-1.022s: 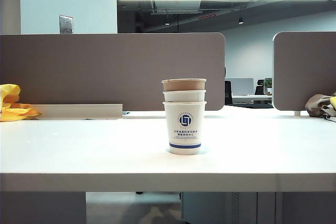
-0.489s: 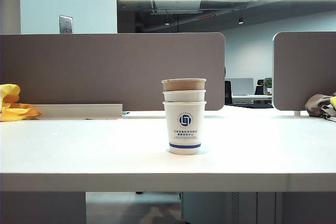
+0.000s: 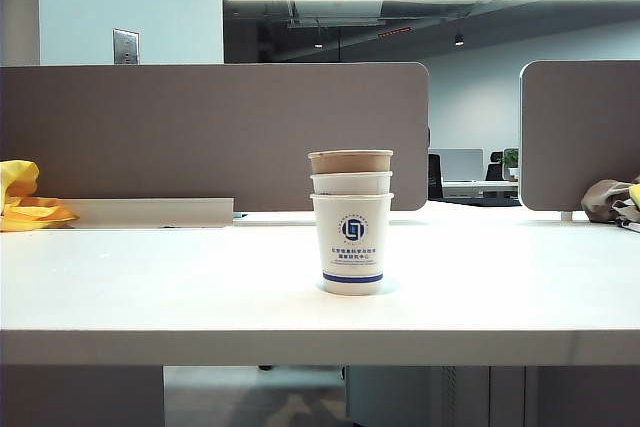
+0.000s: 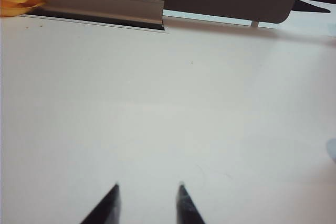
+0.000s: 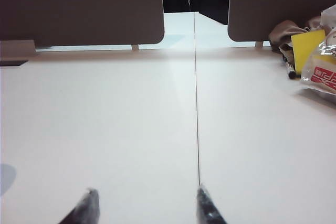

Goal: Pick up all the paper cups on the table one by one and stack them together.

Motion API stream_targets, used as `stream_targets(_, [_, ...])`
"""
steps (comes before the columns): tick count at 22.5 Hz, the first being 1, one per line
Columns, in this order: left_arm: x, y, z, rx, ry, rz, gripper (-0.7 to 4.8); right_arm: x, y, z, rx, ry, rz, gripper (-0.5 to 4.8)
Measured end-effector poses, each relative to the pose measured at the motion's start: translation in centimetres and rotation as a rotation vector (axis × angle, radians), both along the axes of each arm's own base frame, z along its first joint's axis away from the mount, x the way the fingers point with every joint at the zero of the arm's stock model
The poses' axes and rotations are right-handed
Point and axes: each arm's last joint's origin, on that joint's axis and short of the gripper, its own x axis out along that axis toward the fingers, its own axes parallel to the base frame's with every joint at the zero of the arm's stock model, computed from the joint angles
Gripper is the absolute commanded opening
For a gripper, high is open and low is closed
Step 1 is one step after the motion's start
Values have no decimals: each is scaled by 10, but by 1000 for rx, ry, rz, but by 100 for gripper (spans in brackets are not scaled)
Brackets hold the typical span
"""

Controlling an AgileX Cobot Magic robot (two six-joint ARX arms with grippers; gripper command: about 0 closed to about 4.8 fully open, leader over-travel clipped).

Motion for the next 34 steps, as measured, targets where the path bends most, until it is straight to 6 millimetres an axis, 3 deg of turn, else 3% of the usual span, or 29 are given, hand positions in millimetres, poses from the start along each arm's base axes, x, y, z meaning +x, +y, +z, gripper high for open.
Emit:
stream_targets(10, [1,10,0,0,2,107,138,-4,-5,4,-1,-50,-56,238])
stream_targets(34, [1,10,0,0,2,108,138,-4,-5,4,-1,-50,-56,238])
